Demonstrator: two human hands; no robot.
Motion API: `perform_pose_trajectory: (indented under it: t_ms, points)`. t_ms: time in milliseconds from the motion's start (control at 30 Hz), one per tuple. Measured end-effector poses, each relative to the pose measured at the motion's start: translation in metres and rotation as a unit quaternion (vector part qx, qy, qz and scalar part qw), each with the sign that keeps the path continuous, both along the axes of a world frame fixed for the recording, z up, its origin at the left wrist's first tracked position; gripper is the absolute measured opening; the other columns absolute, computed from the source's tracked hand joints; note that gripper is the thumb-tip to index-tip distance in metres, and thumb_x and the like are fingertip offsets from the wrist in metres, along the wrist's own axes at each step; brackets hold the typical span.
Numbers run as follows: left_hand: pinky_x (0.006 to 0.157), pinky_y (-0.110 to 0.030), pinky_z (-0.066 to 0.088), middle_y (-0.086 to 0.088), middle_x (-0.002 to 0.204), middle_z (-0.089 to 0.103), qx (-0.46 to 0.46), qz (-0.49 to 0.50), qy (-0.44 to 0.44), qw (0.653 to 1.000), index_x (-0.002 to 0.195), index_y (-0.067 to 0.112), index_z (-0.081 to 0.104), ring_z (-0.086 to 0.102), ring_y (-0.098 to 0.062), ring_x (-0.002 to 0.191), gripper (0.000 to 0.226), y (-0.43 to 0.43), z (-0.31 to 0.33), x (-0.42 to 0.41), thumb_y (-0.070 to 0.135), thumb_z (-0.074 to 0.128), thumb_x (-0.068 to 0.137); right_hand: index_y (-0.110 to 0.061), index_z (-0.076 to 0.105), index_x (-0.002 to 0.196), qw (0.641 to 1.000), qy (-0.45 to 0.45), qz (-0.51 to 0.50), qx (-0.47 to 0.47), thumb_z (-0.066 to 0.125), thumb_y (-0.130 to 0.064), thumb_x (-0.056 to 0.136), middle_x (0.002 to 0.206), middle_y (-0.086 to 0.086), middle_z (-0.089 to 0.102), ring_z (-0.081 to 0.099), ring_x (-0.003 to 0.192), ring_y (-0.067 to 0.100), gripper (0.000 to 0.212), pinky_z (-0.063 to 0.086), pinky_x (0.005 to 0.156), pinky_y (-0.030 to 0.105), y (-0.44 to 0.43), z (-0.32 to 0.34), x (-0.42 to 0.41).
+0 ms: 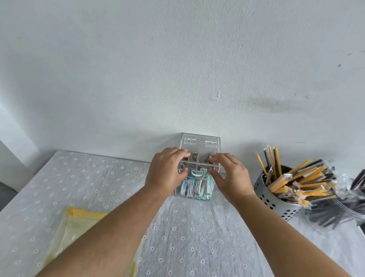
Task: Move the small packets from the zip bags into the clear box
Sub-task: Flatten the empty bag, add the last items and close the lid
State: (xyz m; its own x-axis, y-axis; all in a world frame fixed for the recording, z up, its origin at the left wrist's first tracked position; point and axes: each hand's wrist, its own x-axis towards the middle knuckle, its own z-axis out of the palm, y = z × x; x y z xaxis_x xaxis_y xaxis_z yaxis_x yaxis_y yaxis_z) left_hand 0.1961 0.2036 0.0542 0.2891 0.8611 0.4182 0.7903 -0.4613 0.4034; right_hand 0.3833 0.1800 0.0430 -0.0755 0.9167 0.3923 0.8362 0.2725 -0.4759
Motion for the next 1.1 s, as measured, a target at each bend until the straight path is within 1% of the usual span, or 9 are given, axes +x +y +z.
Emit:
perform_pose_trajectory:
  t_ms: [200, 333, 433, 467, 600, 733, 833, 1000, 1100]
  points:
    - [0.099, -0.031, 0.044, 0.000, 0.119, 0.065, -0.044, 0.007, 0.005, 0.999, 0.117, 0.015, 0.063, 0.058, -0.017, 0.112, 0.039, 0.000, 0.007, -0.002, 0.013, 0.072, 0.079, -0.017, 0.063, 0.113, 0.999, 0.005, -0.013, -0.043, 0.065, -0.019, 0.086, 0.113, -0.003, 0.065, 0.059, 0.107, 0.019, 0.027, 0.044, 0.092, 0.031, -0.003, 0.007, -0.003]
    - [0.106, -0.032, 0.040, -0.001, 0.136, 0.056, -0.156, -0.026, 0.066, 0.985, 0.131, 0.017, 0.052, 0.052, -0.018, 0.123, 0.057, -0.004, 0.030, -0.006, 0.019, 0.074, 0.079, -0.022, 0.060, 0.113, 0.992, -0.032, -0.032, -0.122, 0.064, -0.026, 0.087, 0.117, -0.004, 0.061, 0.058, 0.107, 0.021, 0.027, 0.045, 0.092, 0.033, -0.005, 0.028, -0.009]
    - [0.108, -0.032, 0.035, -0.005, 0.142, 0.049, -0.183, -0.025, 0.086, 0.979, 0.137, 0.015, 0.046, 0.045, -0.021, 0.130, 0.064, -0.013, 0.051, -0.018, 0.022, 0.074, 0.079, -0.022, 0.061, 0.111, 0.981, -0.100, -0.005, -0.164, 0.066, -0.038, 0.083, 0.117, -0.002, 0.061, 0.058, 0.108, 0.022, 0.032, 0.042, 0.096, 0.035, -0.007, 0.056, -0.019]
    - [0.109, -0.031, 0.034, -0.006, 0.143, 0.048, -0.181, -0.018, 0.076, 0.980, 0.137, 0.014, 0.045, 0.044, -0.022, 0.132, 0.064, -0.019, 0.057, -0.024, 0.021, 0.073, 0.080, -0.021, 0.062, 0.110, 0.983, -0.094, 0.002, -0.160, 0.067, -0.038, 0.083, 0.116, -0.001, 0.062, 0.058, 0.107, 0.022, 0.032, 0.042, 0.096, 0.035, -0.010, 0.063, -0.025]
    - [0.106, -0.028, 0.034, -0.005, 0.139, 0.050, -0.169, 0.013, 0.046, 0.984, 0.135, 0.015, 0.049, 0.045, -0.021, 0.129, 0.056, -0.052, 0.065, -0.053, 0.016, 0.068, 0.082, -0.017, 0.067, 0.106, 0.990, -0.018, 0.057, -0.128, 0.069, -0.028, 0.082, 0.109, 0.003, 0.066, 0.062, 0.101, 0.022, 0.026, 0.045, 0.085, 0.029, -0.042, 0.072, -0.060]
    - [0.104, -0.029, 0.037, 0.000, 0.134, 0.053, -0.185, 0.054, 0.035, 0.981, 0.131, 0.022, 0.051, 0.048, -0.017, 0.125, 0.051, -0.095, 0.044, -0.095, 0.016, 0.066, 0.082, -0.017, 0.067, 0.109, 0.981, 0.003, 0.100, -0.164, 0.068, -0.032, 0.083, 0.112, -0.001, 0.066, 0.060, 0.101, 0.017, 0.030, 0.040, 0.082, 0.023, -0.085, 0.050, -0.099]
    - [0.105, -0.030, 0.037, 0.005, 0.138, 0.049, -0.212, 0.107, 0.033, 0.971, 0.131, 0.024, 0.050, 0.046, -0.015, 0.127, 0.050, -0.129, 0.023, -0.132, 0.020, 0.065, 0.084, -0.019, 0.065, 0.111, 0.972, -0.013, 0.110, -0.205, 0.066, -0.036, 0.084, 0.114, -0.001, 0.063, 0.060, 0.104, 0.017, 0.032, 0.043, 0.087, 0.027, -0.110, 0.022, -0.127]
    - [0.104, -0.030, 0.037, 0.003, 0.140, 0.046, -0.260, 0.184, 0.044, 0.947, 0.133, 0.023, 0.047, 0.045, -0.016, 0.126, 0.051, -0.167, -0.020, -0.192, 0.025, 0.063, 0.084, -0.021, 0.056, 0.125, 0.951, -0.061, 0.060, -0.298, 0.058, -0.047, 0.087, 0.133, -0.002, 0.052, 0.051, 0.121, 0.015, 0.046, 0.038, 0.104, 0.032, -0.135, -0.028, -0.166]
    - [0.107, -0.034, 0.036, 0.000, 0.146, 0.037, -0.306, 0.210, 0.061, 0.927, 0.136, 0.025, 0.042, 0.037, -0.019, 0.133, 0.056, -0.176, -0.046, -0.224, 0.029, 0.062, 0.084, -0.020, 0.046, 0.134, 0.928, -0.136, -0.007, -0.346, 0.051, -0.057, 0.087, 0.140, -0.001, 0.043, 0.041, 0.129, 0.019, 0.060, 0.030, 0.106, 0.039, -0.143, -0.049, -0.181]
